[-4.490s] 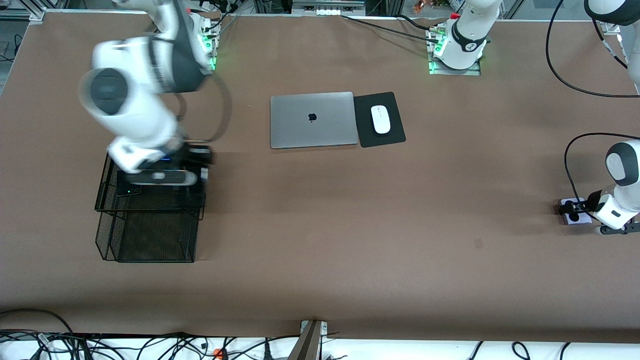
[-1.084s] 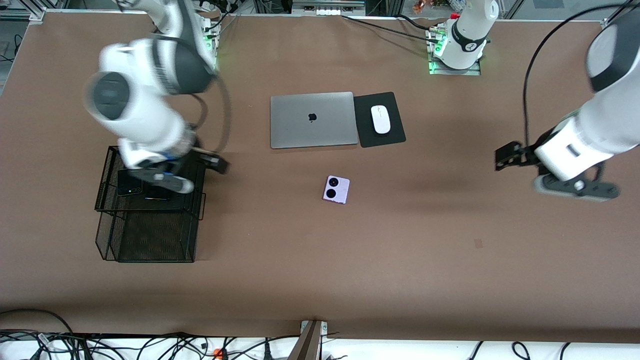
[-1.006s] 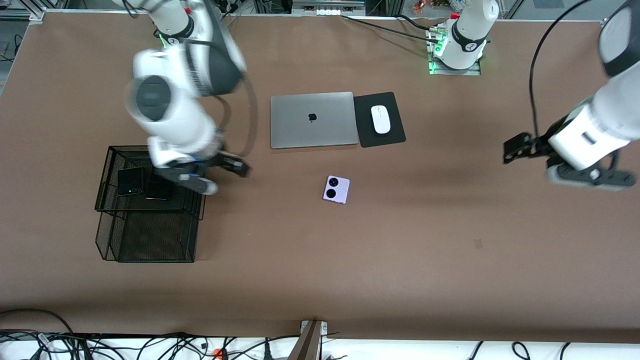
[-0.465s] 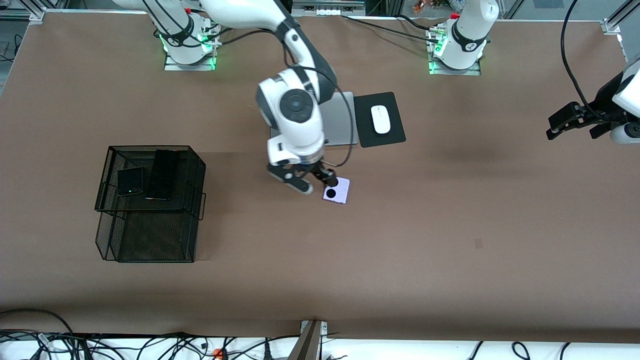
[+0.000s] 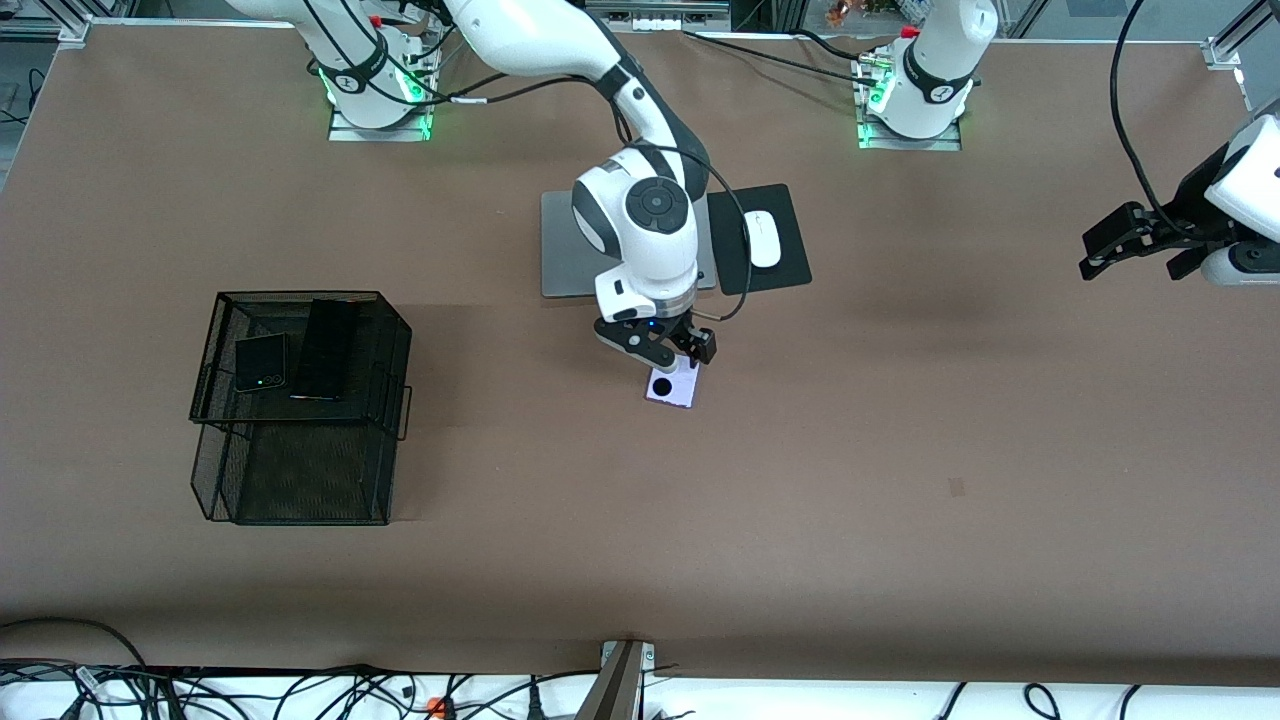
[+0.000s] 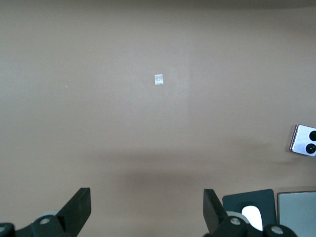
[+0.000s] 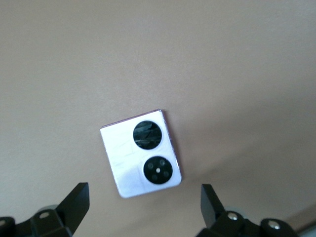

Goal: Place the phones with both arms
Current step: 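Close the right gripper on the white flip phone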

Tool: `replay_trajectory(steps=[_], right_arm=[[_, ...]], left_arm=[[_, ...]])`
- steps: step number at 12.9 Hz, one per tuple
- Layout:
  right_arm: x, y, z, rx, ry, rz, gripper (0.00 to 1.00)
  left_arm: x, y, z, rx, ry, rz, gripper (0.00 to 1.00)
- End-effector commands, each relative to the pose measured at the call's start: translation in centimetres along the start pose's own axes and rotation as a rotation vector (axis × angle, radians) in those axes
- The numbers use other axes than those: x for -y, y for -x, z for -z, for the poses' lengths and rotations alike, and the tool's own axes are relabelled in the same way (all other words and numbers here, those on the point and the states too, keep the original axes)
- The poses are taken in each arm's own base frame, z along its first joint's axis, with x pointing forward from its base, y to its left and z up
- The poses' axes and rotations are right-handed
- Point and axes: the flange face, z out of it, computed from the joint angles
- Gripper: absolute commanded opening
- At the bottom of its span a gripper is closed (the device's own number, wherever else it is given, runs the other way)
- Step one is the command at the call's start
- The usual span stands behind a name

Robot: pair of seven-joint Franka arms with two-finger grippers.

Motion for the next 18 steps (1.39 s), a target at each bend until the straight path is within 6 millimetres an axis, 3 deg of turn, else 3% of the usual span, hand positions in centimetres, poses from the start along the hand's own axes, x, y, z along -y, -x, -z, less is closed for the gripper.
replay_trajectory(steps=[1, 8, 13, 18], right_arm=[[0.3, 0.3, -1.9, -0.053, 0.0, 0.053, 1.0], [0.1, 0.6, -5.5, -0.11, -0.064, 0.078, 1.0], [0.2, 2.3, -6.6, -0.124, -0.081, 0.138, 1.0], [0.0, 2.5, -7.5, -0.128, -0.076, 0.157, 1.0]], left_arm=[[0.0, -0.1, 0.4, -0.012, 0.021, -0.012, 1.0], [-0.6, -1.8, 1.1, -0.037, 0.021, -0.025, 1.0], [-0.7, -1.8, 1.2, -0.037, 0.021, -0.025, 1.0], [-0.6, -1.8, 1.2, -0.035, 0.021, -0.022, 1.0]])
